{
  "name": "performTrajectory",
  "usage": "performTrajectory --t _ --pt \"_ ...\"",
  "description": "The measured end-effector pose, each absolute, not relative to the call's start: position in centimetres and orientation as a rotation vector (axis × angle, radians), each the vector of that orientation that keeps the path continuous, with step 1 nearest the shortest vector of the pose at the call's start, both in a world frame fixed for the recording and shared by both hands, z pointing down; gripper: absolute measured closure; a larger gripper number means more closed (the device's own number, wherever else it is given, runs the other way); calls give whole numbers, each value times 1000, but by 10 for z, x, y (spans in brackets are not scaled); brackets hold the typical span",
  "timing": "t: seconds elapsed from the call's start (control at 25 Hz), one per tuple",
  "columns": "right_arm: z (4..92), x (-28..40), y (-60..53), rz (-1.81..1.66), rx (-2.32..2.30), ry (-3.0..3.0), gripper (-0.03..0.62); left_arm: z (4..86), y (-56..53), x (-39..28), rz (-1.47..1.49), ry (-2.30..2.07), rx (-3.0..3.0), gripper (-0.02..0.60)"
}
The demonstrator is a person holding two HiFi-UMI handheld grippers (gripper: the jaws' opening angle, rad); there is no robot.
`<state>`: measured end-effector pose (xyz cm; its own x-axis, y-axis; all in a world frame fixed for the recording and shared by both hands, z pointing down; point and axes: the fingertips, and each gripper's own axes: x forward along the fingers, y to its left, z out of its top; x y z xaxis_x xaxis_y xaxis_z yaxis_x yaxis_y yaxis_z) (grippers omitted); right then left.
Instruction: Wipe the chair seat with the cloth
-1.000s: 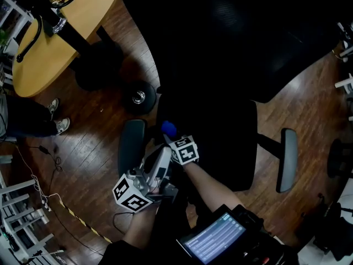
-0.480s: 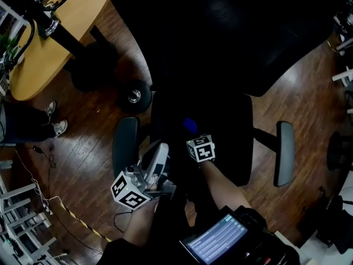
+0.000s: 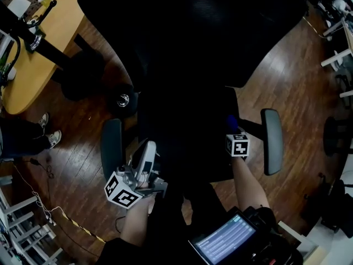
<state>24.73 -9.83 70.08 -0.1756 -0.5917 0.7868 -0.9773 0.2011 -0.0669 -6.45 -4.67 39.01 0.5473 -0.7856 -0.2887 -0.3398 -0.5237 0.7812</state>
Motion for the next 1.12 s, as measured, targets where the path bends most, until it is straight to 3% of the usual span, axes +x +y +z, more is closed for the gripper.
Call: performTrajectory --t 0.56,0.68,0.96,1.12 --pt "694 245 -98 780 1509 -1854 545 384 -34 -69 -863 -914 2109 589" --pt "689 185 -100 844 1448 -1970 545 381 -33 -78 -875 -932 2101 589" --pt "683 -42 -52 941 959 -2275 545 371 -24 -105 -903 -1000 2092 589" --pt "694 -114 -1 899 761 -2306 545 374 -16 -117 -913 -1034 2077 589"
